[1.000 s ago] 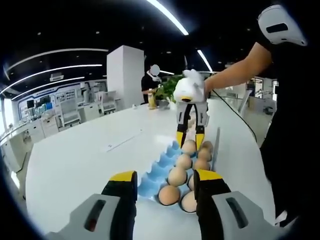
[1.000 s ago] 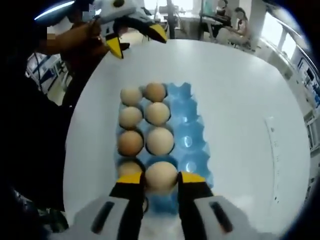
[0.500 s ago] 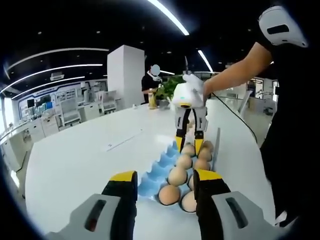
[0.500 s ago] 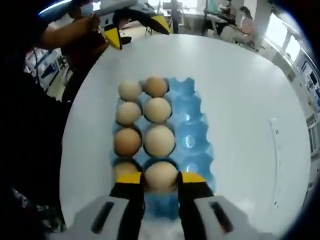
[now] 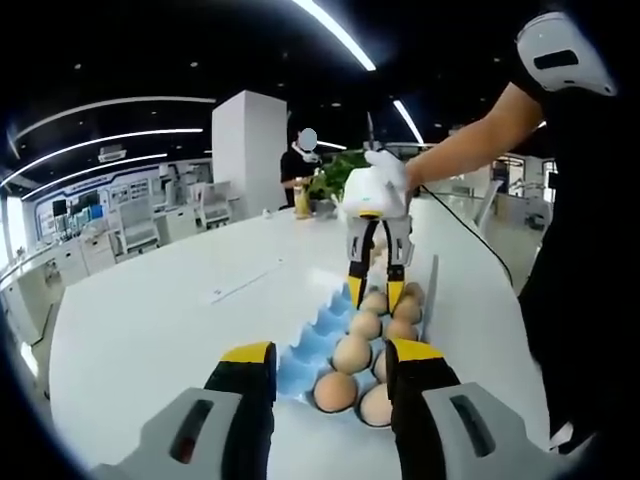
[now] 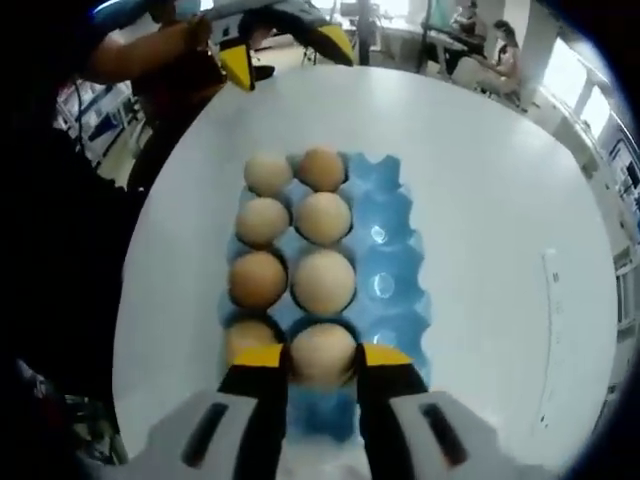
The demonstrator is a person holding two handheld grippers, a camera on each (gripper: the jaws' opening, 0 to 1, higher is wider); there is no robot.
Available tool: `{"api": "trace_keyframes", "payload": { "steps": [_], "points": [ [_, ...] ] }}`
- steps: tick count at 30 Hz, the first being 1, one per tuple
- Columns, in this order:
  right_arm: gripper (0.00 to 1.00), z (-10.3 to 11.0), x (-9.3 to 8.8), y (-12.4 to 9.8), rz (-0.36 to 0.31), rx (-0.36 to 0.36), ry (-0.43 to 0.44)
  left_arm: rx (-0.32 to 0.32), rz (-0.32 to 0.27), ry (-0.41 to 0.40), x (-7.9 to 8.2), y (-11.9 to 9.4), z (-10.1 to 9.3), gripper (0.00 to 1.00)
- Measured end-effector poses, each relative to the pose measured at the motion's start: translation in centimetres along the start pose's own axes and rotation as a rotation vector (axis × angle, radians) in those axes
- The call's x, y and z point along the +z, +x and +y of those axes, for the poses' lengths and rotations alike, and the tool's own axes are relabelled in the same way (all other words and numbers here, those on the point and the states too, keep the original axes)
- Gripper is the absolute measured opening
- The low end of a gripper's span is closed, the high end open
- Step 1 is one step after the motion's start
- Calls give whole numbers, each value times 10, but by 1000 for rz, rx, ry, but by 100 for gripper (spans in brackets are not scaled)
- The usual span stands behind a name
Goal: Place the egg into an empty slot of the egg tray after lifting it from the table, then release the egg inside the slot.
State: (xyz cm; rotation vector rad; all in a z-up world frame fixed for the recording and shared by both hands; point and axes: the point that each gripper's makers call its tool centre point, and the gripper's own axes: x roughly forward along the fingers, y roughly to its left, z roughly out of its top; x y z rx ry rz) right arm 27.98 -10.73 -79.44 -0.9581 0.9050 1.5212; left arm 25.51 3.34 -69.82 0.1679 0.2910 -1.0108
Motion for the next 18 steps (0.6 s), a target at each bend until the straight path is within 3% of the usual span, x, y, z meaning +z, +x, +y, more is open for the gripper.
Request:
{"api": "trace_keyframes", "payload": {
  "steps": [10,18],
  "points": [
    [28,0,-1,0,-10,11,-21,3,12,11,-1,-2,0,43],
    [28,-3,-6,-12,-35,-12,31,6,13,14,-1,-2,0,44]
  ]
}}
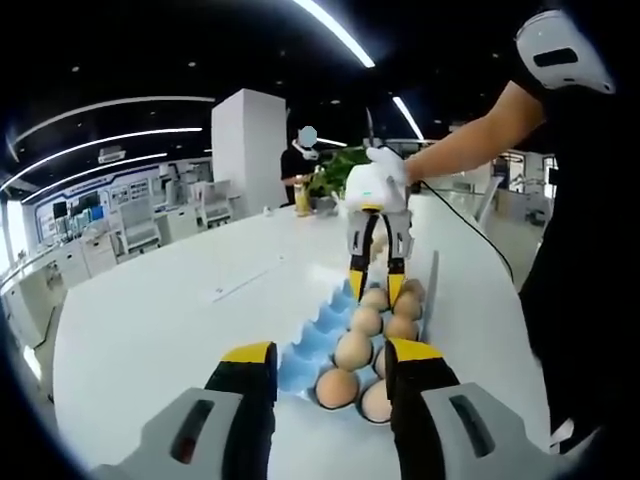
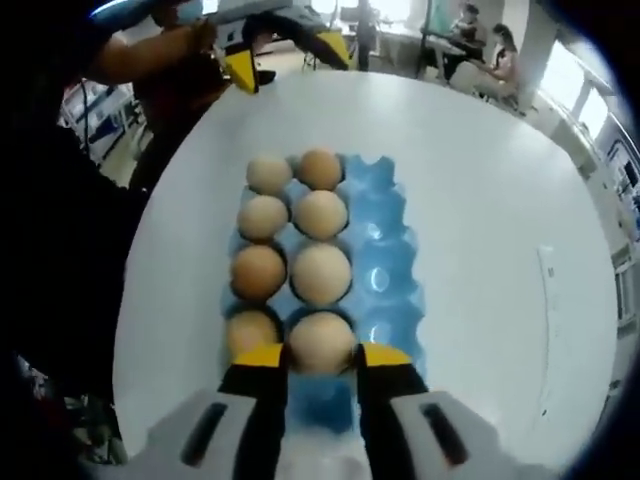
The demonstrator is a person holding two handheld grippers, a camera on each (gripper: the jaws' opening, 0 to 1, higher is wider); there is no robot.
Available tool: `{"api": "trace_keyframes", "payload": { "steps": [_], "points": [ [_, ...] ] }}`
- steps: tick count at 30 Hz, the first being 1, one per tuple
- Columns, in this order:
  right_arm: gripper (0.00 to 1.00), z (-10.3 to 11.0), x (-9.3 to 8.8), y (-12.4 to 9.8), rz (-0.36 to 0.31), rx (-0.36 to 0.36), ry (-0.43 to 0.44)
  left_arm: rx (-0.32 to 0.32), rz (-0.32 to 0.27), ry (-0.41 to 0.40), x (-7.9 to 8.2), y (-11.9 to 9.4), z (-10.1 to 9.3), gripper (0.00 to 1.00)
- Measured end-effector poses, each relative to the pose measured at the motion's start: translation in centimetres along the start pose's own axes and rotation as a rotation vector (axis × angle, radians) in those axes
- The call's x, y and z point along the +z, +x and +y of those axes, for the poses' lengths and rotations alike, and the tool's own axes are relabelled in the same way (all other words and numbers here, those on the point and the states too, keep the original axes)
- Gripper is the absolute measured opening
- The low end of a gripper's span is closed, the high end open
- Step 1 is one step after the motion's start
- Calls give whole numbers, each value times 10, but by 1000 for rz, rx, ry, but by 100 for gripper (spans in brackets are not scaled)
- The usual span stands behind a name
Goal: Place the egg into an empty slot of the egg tray after lifting it from the table, then release the egg inside the slot.
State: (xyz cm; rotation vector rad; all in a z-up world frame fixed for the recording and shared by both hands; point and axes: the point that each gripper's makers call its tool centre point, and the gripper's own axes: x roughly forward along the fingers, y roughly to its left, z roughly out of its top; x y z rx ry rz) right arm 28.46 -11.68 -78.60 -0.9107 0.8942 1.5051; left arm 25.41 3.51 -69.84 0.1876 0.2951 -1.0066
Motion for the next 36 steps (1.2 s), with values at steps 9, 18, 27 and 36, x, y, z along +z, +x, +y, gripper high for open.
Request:
{"api": "trace_keyframes", "payload": {
  "steps": [9,18,27,36],
  "points": [
    [32,-3,-8,-11,-16,-27,44,-7,-8,-3,2,2,-2,47],
    [51,-7,-11,-19,-86,-78,41,-10,-3,-4,0,4,-3,46],
    [50,-8,-31,-26,-83,-90,96,-1,-4,-4,2,3,0,46],
    [43,-7,-71,-44,-54,-142,161,-13,-5,-1,4,7,-2,45]
  ]
}}
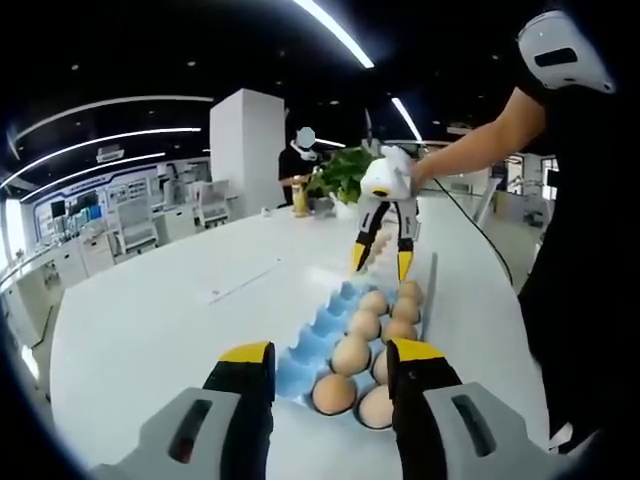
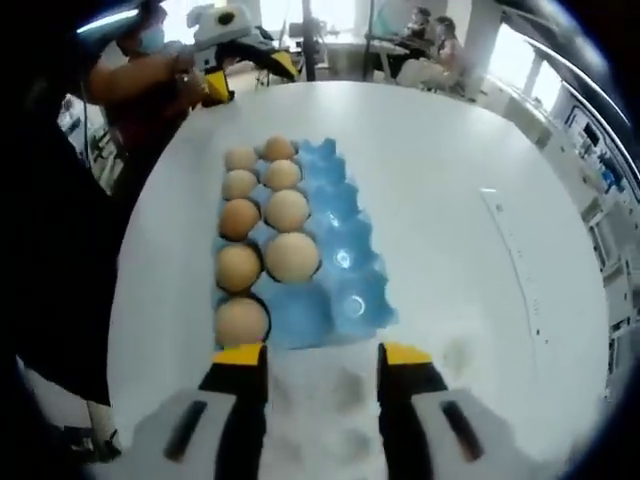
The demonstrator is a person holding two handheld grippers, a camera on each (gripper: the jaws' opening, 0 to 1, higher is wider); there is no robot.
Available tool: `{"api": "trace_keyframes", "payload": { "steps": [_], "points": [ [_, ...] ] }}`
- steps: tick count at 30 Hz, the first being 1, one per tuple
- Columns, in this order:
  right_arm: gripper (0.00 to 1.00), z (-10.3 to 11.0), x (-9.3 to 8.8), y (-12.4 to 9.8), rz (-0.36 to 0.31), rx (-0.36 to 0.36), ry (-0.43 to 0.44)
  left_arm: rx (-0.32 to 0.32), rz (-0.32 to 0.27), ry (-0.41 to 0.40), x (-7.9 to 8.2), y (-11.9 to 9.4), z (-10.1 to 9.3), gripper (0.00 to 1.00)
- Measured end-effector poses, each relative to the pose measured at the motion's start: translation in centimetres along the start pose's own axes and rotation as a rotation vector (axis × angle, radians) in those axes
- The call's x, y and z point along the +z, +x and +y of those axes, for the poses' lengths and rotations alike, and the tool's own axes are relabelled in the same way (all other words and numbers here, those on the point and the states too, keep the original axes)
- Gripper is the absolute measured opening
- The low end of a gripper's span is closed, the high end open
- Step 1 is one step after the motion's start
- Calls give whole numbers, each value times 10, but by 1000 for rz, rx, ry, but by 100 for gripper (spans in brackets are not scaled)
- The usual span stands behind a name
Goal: Place the egg into an empty slot of the egg tray after lifting it from the table, then release the egg inside the slot.
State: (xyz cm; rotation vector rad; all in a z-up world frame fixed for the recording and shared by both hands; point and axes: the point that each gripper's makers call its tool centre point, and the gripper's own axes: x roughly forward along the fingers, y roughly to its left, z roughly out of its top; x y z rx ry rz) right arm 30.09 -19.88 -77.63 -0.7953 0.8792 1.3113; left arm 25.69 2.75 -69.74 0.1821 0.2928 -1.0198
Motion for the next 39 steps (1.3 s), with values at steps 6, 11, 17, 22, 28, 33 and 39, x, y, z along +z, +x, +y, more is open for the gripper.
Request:
{"api": "trace_keyframes", "payload": {
  "steps": [6,11,17,22,28,33,39],
  "points": [
    [38,-2,-29,-17,22,-40,46,-2,0,2,1,0,0,45],
    [32,-7,-66,-34,65,-93,100,-4,3,3,1,1,0,45],
    [22,-15,-106,-54,116,-182,115,-7,2,2,1,2,-1,44],
    [23,-18,-139,-71,149,-220,207,-12,5,1,0,3,-2,44],
    [24,-22,-161,-90,164,-274,264,-10,7,2,0,3,-2,44],
    [24,-26,-181,-100,197,-299,314,-10,6,3,1,4,-4,44],
    [24,-32,-196,-106,239,-328,329,-7,10,5,0,2,-4,44]
  ]
}}
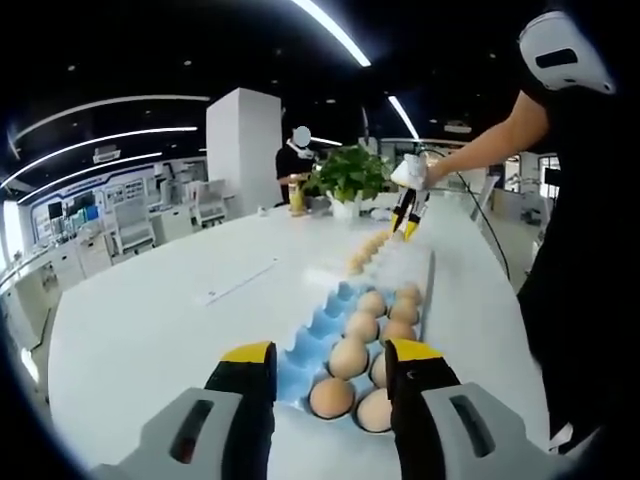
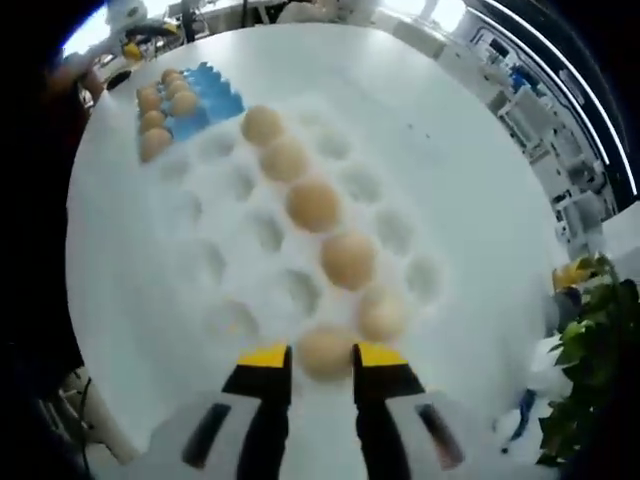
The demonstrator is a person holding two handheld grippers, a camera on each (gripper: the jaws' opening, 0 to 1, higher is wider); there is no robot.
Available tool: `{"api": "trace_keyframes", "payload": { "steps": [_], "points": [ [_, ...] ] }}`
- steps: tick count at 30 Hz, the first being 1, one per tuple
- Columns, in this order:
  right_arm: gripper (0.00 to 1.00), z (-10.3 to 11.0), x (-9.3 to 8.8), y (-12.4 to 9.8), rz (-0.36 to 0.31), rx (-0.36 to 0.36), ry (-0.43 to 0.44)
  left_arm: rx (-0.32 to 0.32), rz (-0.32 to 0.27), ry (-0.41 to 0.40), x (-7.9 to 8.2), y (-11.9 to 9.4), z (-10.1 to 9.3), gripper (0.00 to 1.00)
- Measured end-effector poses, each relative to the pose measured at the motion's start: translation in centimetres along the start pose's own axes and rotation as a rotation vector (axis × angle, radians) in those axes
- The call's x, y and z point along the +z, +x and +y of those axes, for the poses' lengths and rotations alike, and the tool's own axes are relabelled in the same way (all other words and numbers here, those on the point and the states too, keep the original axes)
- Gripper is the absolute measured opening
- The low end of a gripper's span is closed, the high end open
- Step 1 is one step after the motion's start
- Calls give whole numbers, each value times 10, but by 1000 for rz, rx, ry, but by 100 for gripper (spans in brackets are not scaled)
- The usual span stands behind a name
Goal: Place the egg into an empty slot of the egg tray after lifting it from the table, then release the egg inside the slot.
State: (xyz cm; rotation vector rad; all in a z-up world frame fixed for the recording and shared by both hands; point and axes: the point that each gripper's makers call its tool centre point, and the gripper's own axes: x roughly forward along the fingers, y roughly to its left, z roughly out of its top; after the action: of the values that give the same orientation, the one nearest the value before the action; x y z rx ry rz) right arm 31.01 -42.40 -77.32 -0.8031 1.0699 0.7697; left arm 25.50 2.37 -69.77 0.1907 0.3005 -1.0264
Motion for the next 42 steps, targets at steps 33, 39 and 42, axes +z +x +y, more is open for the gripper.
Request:
{"api": "trace_keyframes", "payload": {
  "steps": [33,39,42],
  "points": [
    [28,-1,-9,27,251,187,-103,33,14,-16,-4,-2,7,43],
    [27,2,-10,28,304,129,-112,32,-4,-23,-6,2,6,44],
    [26,0,-10,26,252,80,-83,26,-11,-29,-6,3,4,45]
  ]
}}
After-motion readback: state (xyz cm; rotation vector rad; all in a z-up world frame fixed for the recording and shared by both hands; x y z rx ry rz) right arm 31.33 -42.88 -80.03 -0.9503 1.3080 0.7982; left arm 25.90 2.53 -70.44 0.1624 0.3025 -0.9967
